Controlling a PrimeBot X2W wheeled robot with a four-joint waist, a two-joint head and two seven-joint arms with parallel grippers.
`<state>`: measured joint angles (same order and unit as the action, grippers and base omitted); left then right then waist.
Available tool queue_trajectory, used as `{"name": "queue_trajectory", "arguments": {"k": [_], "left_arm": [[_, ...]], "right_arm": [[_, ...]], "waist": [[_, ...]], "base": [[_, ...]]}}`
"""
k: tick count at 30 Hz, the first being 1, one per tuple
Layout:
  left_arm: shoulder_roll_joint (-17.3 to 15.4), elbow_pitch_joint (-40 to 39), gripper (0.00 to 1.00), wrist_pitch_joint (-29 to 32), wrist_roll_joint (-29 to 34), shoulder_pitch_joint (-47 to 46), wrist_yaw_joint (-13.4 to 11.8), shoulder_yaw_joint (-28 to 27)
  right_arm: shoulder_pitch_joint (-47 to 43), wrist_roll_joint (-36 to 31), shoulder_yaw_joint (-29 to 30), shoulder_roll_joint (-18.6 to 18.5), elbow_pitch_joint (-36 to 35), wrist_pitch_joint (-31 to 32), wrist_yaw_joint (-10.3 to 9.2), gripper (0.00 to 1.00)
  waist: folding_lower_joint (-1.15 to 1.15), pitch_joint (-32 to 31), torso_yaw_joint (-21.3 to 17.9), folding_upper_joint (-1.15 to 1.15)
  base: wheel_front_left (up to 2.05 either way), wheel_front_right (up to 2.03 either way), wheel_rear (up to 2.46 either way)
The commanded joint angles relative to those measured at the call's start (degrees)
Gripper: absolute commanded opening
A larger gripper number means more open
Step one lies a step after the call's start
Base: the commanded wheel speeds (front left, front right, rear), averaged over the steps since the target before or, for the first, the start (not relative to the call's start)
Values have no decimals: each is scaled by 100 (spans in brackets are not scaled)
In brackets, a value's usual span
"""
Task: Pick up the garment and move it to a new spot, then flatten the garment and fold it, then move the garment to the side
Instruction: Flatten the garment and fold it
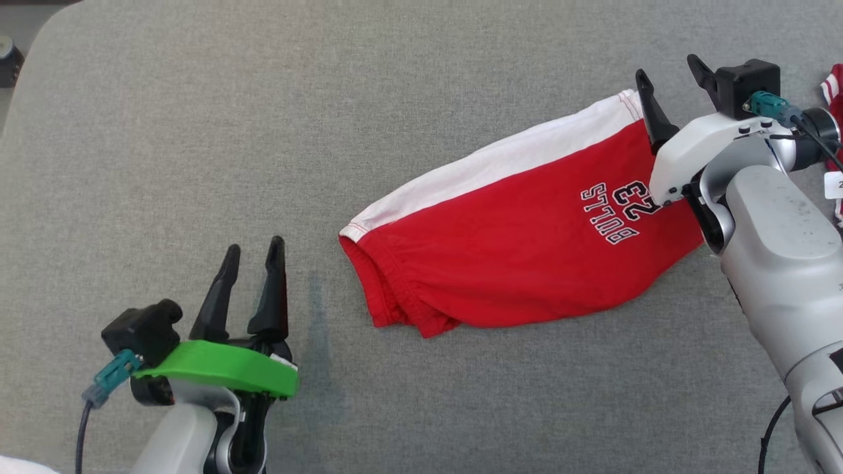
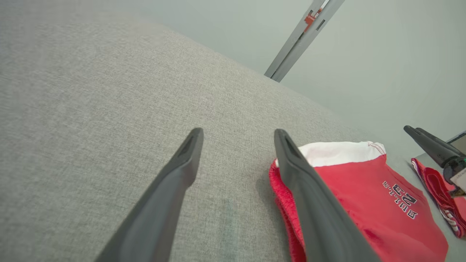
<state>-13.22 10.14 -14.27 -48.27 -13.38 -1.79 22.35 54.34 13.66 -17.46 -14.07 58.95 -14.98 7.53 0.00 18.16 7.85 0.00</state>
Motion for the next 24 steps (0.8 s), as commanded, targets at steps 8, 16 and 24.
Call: {"name": "queue_trajectory", "arguments": {"k": [8, 16, 24], "left_arm": [[152, -477, 100, -89, 466, 633, -200, -651], [303, -678, 100, -92, 724, 896, -95, -1137], [403, -666, 100, -93, 862, 952, -20, -1227]], "right_arm": [[-335, 801, -698, -384, 54, 846, -10, 100], [-793, 1873, -1279, -709, -295, 1960, -10, 100], [-989, 2461, -1569, -850, -370, 2676, -9, 100]], "waist": [[0, -480, 32, 0], [0, -458, 155, 0], [0, -426, 291, 0]], "base": [[0, 0, 0], [0, 0, 0], [0, 0, 0]]}}
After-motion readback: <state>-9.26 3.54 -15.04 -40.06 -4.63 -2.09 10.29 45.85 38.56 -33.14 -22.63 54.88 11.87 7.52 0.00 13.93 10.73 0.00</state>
